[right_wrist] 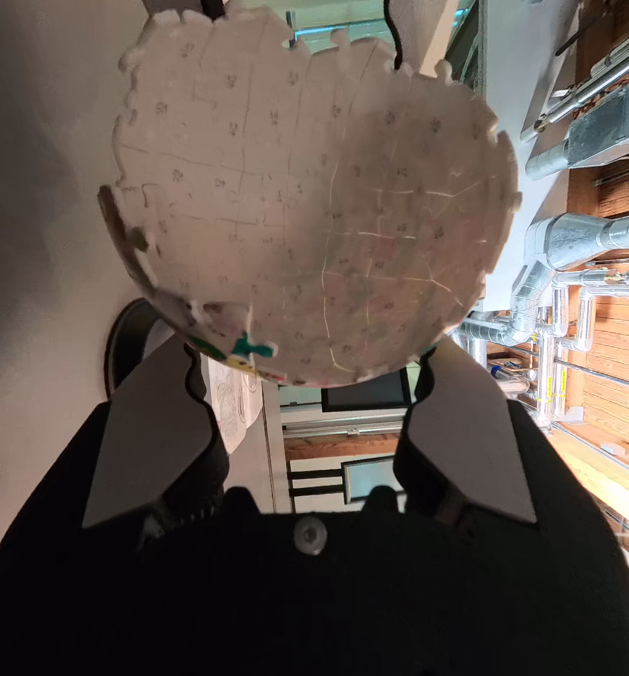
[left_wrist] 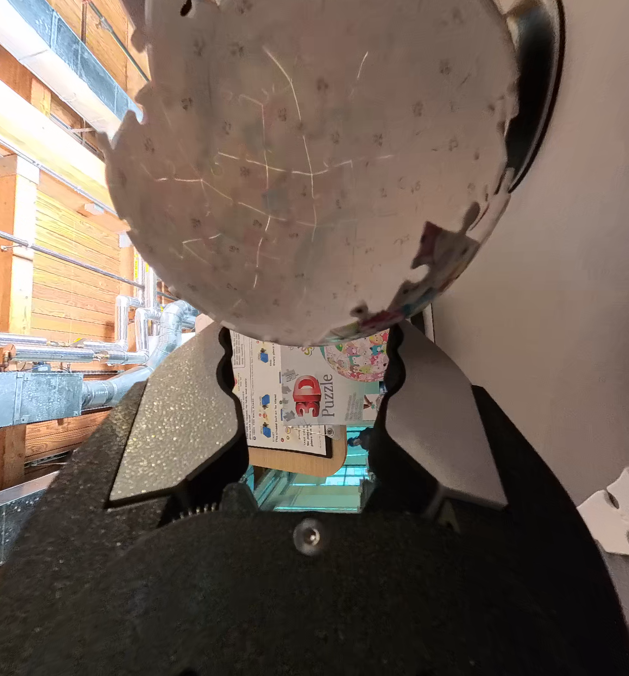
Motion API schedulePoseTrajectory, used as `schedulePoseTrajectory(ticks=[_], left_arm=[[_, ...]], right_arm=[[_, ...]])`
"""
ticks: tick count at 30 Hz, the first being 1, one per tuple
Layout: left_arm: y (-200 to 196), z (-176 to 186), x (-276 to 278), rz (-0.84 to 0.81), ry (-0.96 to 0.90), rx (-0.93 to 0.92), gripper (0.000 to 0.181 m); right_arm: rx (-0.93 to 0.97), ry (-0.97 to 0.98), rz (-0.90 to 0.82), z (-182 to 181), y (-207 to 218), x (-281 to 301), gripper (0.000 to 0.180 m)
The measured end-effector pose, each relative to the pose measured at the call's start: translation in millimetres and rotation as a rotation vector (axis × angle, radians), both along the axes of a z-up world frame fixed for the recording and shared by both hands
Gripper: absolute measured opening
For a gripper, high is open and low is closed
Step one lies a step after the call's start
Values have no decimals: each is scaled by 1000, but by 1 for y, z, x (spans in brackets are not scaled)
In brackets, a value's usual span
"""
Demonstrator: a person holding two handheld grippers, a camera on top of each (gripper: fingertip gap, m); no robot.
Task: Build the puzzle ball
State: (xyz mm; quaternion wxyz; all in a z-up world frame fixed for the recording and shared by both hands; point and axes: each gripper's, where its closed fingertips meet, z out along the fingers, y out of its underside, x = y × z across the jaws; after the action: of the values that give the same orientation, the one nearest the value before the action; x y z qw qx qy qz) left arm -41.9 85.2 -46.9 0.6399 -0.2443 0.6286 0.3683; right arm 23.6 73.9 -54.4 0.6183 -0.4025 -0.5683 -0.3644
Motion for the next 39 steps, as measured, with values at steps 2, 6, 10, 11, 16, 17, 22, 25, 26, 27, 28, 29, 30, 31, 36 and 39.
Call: schedulePoseTrajectory(ticks=[2,6,10,11,16,17,22,25,26,27,28,29,30,31,36,39], left_arm=[[-1,2,1,-12,-3,6,81],[0,12,0,-4,-19,44,81],[3,20,-5,25,-44,76,81],[3,22,-7,26,-51,82,81],[2,29,-26,74,-108,102,81],[2,31,-29,86,-121,104,81],[0,43,-46,124,-179,130,80],[-3,47,-52,129,-189,148,79],[-2,48,-54,133,-190,152,79],[-2,50,-57,136,-192,157,78],[-1,52,-60,144,-194,165,77],[-1,54,-61,151,-199,169,77],[-1,57,-64,157,-206,170,77],[-1,59,-66,166,-214,169,77],[-1,66,-77,188,-240,174,77],[1,64,-81,188,-239,174,77]], right_arm=[[9,1,6,2,1,1,115],[51,-7,11,13,0,-3,115],[81,-40,-4,24,8,-6,115],[83,-51,-1,26,9,-9,115],[94,-123,33,41,15,-27,115],[96,-139,30,44,17,-30,114],[115,-214,55,62,21,-47,114],[125,-238,57,69,22,-53,114],[125,-244,57,70,23,-55,114],[128,-251,60,72,23,-57,114],[132,-256,65,74,22,-60,115],[135,-261,66,77,23,-62,115],[137,-268,66,79,23,-65,115],[136,-275,68,82,24,-68,115],[141,-300,76,91,26,-78,116],[139,-303,75,91,27,-82,116]])
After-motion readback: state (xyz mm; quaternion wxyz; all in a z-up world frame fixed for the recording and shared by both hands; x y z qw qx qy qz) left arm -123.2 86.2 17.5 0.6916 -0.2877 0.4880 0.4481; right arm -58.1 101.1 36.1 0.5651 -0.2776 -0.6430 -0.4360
